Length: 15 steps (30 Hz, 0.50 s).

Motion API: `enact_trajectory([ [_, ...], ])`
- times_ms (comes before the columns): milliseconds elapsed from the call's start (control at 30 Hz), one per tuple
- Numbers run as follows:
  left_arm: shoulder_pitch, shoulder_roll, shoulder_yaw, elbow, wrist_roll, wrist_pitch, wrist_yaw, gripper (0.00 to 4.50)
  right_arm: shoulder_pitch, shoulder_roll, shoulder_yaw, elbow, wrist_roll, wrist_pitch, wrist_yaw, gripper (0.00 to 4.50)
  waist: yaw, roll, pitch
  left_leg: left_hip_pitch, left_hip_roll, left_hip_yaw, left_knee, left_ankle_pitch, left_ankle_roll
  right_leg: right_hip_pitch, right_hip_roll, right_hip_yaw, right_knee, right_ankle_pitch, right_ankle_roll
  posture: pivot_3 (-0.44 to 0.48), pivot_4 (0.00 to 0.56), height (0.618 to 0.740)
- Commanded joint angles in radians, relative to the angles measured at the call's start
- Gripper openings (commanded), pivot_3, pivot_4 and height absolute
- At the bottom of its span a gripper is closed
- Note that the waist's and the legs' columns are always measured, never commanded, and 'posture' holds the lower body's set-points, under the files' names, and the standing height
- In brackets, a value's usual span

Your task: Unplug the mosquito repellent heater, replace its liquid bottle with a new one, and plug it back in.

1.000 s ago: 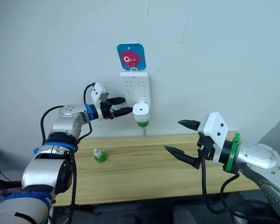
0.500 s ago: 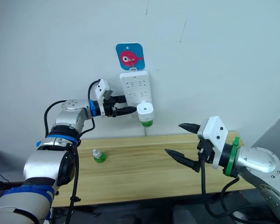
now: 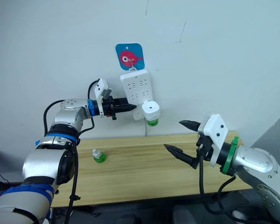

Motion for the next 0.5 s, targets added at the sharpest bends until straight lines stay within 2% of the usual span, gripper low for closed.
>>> enact_trajectory([
  [33, -0.018, -0.009, 0.008, -0.029, -0.006, 0.002, -0.001, 1.28, -0.076, 0.057, 0.070, 0.022, -0.066, 0.037, -0.110, 4.50, -0.002, 0.000, 0.000, 0.000, 0.000, 0.000, 0.000, 0.000, 0.000, 0.000, 0.000, 0.000, 0.000, 0.000, 0.000, -0.161, 0.080, 0.740],
  [167, -0.011, -0.008, 0.015, -0.043, -0.011, 0.013, 0.001, 1.28, -0.173, 0.168, 0.186, 0.062, -0.182, 0.105, -0.266, 4.50, -0.003, 0.000, 0.000, -0.001, 0.000, -0.001, 0.000, 0.000, 0.000, 0.000, 0.000, 0.000, 0.000, 0.000, 0.000, -0.160, 0.083, 0.740],
  [267, -0.001, -0.005, 0.017, -0.056, -0.012, 0.018, -0.002, 1.28, -0.233, 0.292, 0.288, 0.099, -0.267, 0.142, -0.374, 4.50, -0.004, 0.000, 0.000, -0.001, 0.000, -0.002, 0.000, 0.000, 0.000, -0.001, 0.000, 0.000, 0.000, 0.003, -0.005, -0.159, 0.085, 0.740],
  [400, 0.008, -0.005, 0.015, -0.068, -0.011, 0.024, -0.003, 1.28, -0.304, 0.423, 0.382, 0.191, -0.370, 0.151, -0.445, 4.50, -0.008, 0.000, 0.000, -0.002, -0.001, -0.003, 0.000, 0.000, 0.000, -0.001, 0.000, 0.000, 0.001, 0.003, -0.005, -0.157, 0.088, 0.740],
  [500, 0.012, -0.006, 0.013, -0.076, -0.009, 0.028, -0.003, 1.28, -0.357, 0.499, 0.406, 0.286, -0.437, 0.133, -0.478, 4.50, -0.013, 0.000, 0.000, -0.002, -0.002, -0.003, 0.000, 0.000, 0.000, -0.001, -0.001, 0.000, 0.001, 0.003, -0.005, -0.153, 0.088, 0.740],
])
